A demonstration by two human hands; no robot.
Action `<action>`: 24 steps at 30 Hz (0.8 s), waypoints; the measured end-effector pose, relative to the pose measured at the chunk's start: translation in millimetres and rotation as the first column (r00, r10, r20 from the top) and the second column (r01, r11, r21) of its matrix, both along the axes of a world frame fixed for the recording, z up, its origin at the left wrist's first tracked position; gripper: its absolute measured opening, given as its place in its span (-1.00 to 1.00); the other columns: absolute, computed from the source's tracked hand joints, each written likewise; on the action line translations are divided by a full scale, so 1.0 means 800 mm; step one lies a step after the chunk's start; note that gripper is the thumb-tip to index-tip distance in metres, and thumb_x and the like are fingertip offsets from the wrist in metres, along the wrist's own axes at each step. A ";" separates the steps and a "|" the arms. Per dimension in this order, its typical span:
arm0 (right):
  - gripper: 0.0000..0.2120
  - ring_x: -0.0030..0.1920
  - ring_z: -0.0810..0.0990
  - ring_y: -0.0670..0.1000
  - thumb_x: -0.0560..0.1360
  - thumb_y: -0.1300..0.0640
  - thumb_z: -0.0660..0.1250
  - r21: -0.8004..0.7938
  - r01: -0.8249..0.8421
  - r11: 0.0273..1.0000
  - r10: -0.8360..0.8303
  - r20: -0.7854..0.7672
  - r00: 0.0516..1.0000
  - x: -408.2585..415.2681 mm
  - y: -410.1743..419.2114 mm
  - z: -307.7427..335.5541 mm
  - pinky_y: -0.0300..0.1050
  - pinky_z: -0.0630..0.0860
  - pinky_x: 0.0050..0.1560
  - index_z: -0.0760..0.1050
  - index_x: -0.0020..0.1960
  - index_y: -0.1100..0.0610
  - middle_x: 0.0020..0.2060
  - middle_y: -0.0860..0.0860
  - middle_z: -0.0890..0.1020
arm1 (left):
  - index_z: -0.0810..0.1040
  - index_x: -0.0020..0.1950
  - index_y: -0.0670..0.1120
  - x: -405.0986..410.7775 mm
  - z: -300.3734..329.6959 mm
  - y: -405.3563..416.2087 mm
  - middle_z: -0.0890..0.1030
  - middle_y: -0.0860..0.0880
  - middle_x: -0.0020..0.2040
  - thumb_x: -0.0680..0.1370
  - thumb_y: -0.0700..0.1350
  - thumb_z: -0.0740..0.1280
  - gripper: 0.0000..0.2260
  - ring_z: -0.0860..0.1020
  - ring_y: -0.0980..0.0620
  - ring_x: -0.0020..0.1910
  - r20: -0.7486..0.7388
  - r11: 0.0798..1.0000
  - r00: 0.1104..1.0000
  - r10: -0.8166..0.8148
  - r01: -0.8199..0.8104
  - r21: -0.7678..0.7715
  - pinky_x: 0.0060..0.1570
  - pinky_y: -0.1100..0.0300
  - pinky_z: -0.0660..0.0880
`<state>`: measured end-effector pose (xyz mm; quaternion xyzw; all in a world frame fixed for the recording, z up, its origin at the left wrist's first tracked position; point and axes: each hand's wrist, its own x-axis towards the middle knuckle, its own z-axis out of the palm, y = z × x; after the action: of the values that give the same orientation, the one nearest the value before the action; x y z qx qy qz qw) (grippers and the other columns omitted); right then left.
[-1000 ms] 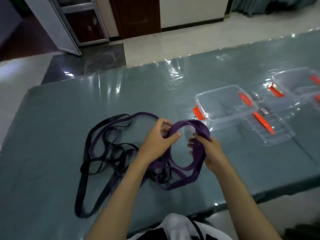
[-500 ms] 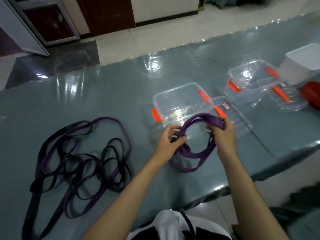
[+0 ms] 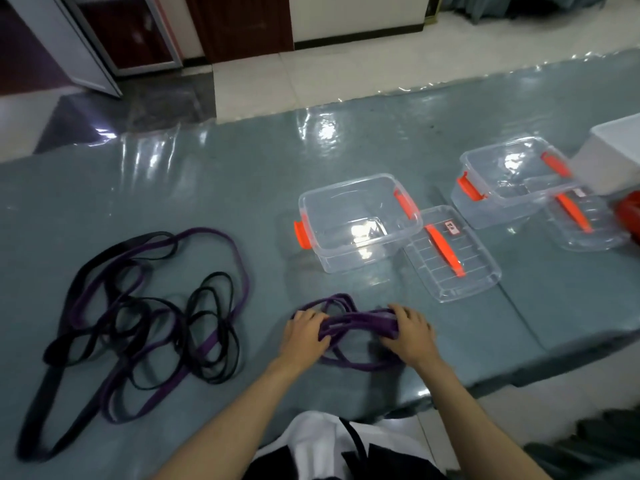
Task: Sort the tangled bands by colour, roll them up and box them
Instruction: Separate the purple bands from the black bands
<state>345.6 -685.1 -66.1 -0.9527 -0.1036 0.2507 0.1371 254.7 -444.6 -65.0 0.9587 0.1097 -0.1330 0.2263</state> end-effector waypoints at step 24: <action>-0.85 0.18 0.63 0.18 0.58 0.12 0.37 0.124 -0.554 0.824 0.495 0.320 0.808 -0.108 0.251 0.029 0.14 0.43 0.29 0.68 0.09 0.09 0.04 0.07 0.70 | 0.63 0.25 -0.03 -0.214 0.021 0.224 0.61 0.01 0.22 0.63 -0.14 0.36 -0.80 0.54 -0.08 0.29 0.083 0.929 0.945 0.317 -0.327 0.171 0.21 0.01 0.44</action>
<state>259.5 -484.2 -43.0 -0.8915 -0.4077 0.1321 0.1468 83.5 -265.2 -48.3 0.9475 0.2712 -0.0576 0.1590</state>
